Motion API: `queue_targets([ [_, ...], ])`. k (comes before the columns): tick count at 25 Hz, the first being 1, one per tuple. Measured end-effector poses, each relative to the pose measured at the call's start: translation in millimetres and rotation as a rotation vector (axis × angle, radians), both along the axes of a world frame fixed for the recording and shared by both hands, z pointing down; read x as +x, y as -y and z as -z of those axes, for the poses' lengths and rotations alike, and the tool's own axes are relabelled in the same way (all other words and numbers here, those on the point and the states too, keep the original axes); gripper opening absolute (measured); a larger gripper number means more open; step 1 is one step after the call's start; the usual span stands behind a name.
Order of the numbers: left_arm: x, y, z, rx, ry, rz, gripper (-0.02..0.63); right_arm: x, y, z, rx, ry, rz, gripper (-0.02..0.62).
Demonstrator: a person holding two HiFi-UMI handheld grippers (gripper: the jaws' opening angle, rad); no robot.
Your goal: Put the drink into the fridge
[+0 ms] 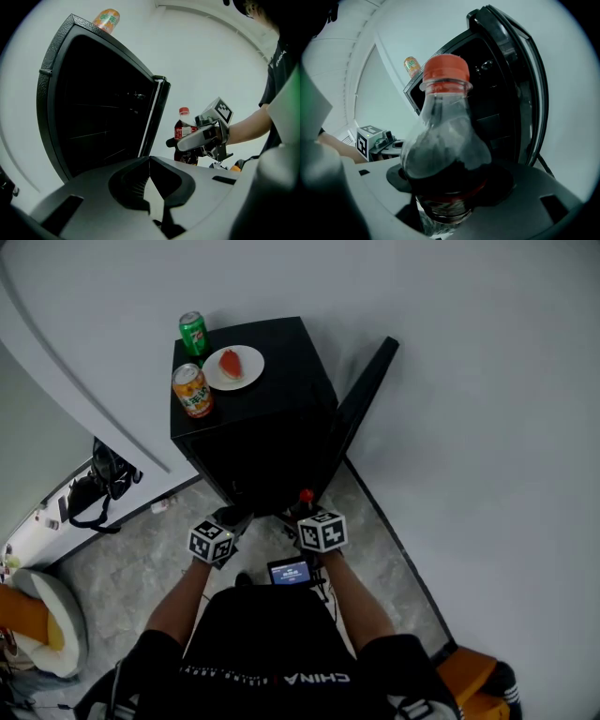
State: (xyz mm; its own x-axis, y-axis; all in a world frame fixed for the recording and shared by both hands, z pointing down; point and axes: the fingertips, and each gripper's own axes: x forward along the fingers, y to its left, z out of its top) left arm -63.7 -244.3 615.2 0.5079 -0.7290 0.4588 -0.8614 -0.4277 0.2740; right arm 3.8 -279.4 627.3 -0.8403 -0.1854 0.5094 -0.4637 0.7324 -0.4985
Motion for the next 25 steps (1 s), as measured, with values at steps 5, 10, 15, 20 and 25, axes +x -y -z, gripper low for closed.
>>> queue_targets([
  [5,-14.2,12.7,10.8,0.024,-0.006,-0.038,0.012,-13.9,7.0,15.8,0.035,-0.003,-0.017,0.314],
  [10,-14.1,10.2,8.6,0.021,-0.024,-0.061,0.011,-16.6,5.6,16.4,0.047,-0.032,-0.019,0.314],
  [15,-17.7,8.7,5.6,-0.004,-0.089,-0.051,0.011,-20.0,-2.8,10.4,0.046,-0.056,0.000,0.314],
  [20,-20.0,11.9,8.3,0.006,-0.094,-0.050,0.011,-23.2,-6.2,11.2,0.053,-0.067,0.019,0.314],
  [25,-18.7,5.7,1.5,-0.013,-0.085,-0.058,0.011,-22.3,-9.0,7.7,0.049,-0.078,0.039,0.314],
])
